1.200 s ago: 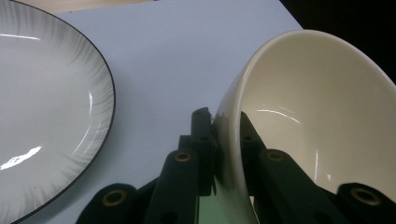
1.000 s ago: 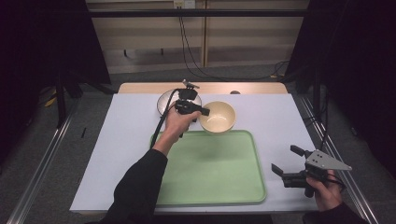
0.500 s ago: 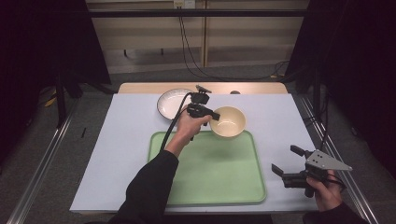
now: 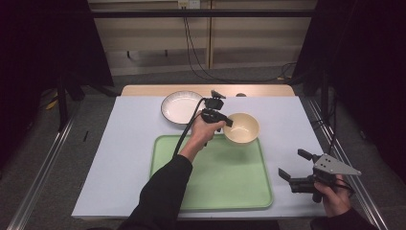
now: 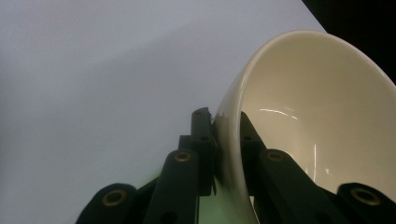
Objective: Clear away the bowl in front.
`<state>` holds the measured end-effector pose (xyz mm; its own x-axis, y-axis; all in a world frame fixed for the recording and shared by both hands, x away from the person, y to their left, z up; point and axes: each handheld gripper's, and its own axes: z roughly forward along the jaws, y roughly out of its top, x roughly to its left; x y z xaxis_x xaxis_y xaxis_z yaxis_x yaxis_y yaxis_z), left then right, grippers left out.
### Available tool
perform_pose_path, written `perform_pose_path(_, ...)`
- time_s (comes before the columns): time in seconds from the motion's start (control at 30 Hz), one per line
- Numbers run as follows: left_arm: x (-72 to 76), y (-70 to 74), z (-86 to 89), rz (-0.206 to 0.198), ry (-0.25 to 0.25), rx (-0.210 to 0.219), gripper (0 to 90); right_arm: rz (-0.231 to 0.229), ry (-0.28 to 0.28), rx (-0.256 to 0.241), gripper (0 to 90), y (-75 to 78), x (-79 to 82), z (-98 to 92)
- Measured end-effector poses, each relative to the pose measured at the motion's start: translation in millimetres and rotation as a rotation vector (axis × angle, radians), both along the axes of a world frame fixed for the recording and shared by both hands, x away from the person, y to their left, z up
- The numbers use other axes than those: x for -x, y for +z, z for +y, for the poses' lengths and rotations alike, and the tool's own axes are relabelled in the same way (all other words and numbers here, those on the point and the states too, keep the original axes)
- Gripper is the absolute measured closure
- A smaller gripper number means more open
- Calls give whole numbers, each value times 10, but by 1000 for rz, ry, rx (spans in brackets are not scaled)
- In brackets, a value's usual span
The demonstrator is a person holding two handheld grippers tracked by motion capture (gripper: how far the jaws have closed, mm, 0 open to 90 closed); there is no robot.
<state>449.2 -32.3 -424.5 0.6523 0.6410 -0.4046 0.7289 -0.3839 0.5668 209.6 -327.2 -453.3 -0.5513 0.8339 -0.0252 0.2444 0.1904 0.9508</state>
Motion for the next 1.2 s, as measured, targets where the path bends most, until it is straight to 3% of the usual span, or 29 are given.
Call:
perform_pose_path(0.07, 10, -23, -38, 6, -1, 0, 827, 1, -2, 3, 3, 2, 3, -4)
perform_pose_path(0.1, 1, -33, -43, 2, -28, -13, 826, 1, -1, 2, 2, 3, 3, -5)
perform_pose_path(0.23, 29, -86, -134, 9, -19, -13, 827, -4, -3, 3, 3, 5, 5, -10)
perform_pose_path(0.3, 26, -107, -155, 14, -50, -33, 827, -3, -3, 2, 3, 5, 5, -10)
perform_pose_path(0.33, 38, -125, -180, 15, -34, -20, 826, -2, -3, 2, 3, 5, 5, -9)
perform_pose_path(0.47, 41, -166, -205, 39, -50, -10, 827, -3, -3, 2, 3, 5, 5, -10)
perform_pose_path(0.57, 62, -194, -249, 28, -63, -41, 826, -3, -2, 2, 3, 5, 5, -10)
perform_pose_path(0.67, 62, -229, -269, 37, -54, -34, 826, -3, -5, 1, 3, 5, 8, -10)
perform_pose_path(0.7, 65, -234, -273, 24, -57, -53, 826, -1, 1, 0, 3, 6, 7, -12)
perform_pose_path(0.93, 66, -283, -295, 39, -43, -46, 826, 2, -3, 4, 3, 1, 4, -7)
perform_pose_path(1.0, 75, -273, -296, 23, -57, -62, 825, 3, 0, 3, 3, 2, 5, -7)
perform_pose_path(1.2, 78, -287, -301, 22, -56, -43, 821, -3, -3, 3, 3, 5, 4, -11)
